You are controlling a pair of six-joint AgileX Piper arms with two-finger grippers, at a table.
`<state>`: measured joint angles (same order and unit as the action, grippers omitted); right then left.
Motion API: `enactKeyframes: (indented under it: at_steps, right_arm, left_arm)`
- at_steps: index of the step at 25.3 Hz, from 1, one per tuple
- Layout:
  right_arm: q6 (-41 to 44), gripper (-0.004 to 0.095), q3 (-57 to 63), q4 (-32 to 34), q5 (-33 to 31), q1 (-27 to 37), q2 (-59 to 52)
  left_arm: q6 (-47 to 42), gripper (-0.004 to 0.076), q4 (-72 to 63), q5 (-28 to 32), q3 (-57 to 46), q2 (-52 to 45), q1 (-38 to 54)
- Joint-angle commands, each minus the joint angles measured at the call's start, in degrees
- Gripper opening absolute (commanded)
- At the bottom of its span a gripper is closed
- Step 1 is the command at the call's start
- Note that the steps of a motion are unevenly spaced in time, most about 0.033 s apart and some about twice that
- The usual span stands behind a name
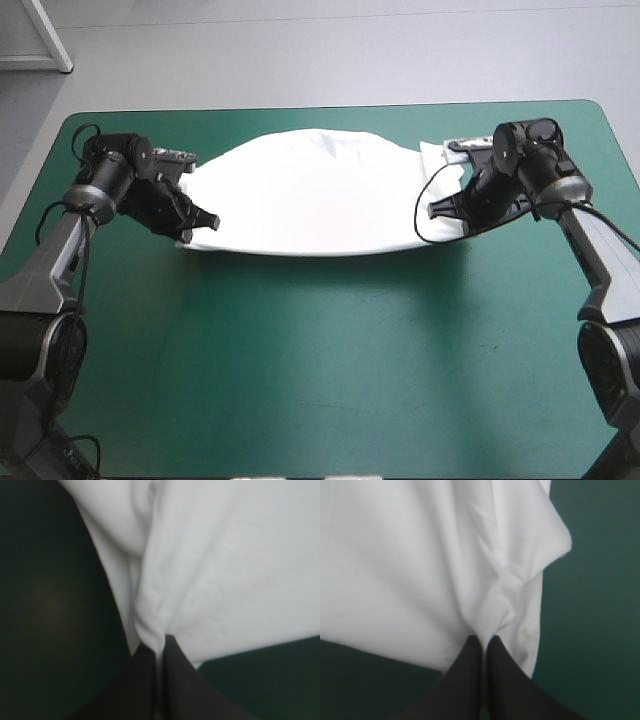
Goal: Fold the cloth
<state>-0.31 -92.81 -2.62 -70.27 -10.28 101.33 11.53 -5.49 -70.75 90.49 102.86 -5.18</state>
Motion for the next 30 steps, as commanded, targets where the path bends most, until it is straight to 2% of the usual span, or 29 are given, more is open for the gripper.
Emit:
enactKeyframes:
  at_steps: [1, 4, 7, 8, 9, 11, 14, 15, 17, 26, 30]
  right_arm:
    - [-1.3, -0.0019, 7.7, 0.1, 0.5, 0.2, -6.8]
    - [-3.5, -0.0019, 20.4, -3.6, 3.6, 0.2, -10.9]
    - [-6.5, -0.0014, 28.4, -7.5, 9.6, 0.2, -13.3]
    - [-6.9, 0.002, 30.5, -8.5, 11.7, 0.2, -13.7]
    - [-7.0, 0.0094, 32.2, -9.6, 13.6, 0.2, -13.9]
    - [-7.4, 0.0342, 33.6, -11.5, 16.3, 0.2, -13.9]
    - [-7.5, 0.0617, 33.1, -11.7, 18.2, 0.2, -14.1]
    - [-7.5, 0.0691, 32.6, -11.6, 18.3, 0.2, -14.1]
    - [-7.5, 0.0776, 30.4, -11.3, 18.2, 0.2, -14.3]
    - [-5.8, 0.0777, 18.5, -9.3, 16.9, 0.2, -18.3]
    - [-3.8, 0.0766, 17.1, -6.0, 16.2, 0.2, -20.9]
  left_arm:
    - [-0.8, -0.0009, -0.2, -2.9, -8.1, -8.4, -0.1]
    - [-1.6, -0.0009, 1.4, -2.4, -18.9, -14.9, -0.1]
    - [-1.6, -0.0008, 1.9, -1.9, -24.6, -17.3, -0.1]
    - [-1.6, 0.0003, 1.8, -1.9, -26.1, -17.3, -0.1]
    - [-1.3, 0.0036, 1.6, -1.5, -27.1, -17.3, -0.1]
    - [-1.3, 0.0164, 1.4, 0.1, -28.6, -17.3, -0.1]
    - [-1.2, 0.0321, 0.4, 0.3, -28.8, -17.3, -0.1]
    - [-1.2, 0.0371, 0.4, 0.6, -28.6, -17.5, -0.1]
    - [-1.4, 0.0445, 0.3, 1.7, -27.9, -17.6, -0.1]
    - [-2.9, 0.0462, -0.4, 0.3, -15.3, -21.0, -0.1]
    - [-5.0, 0.0462, 4.8, -3.0, -10.6, -24.6, -0.1]
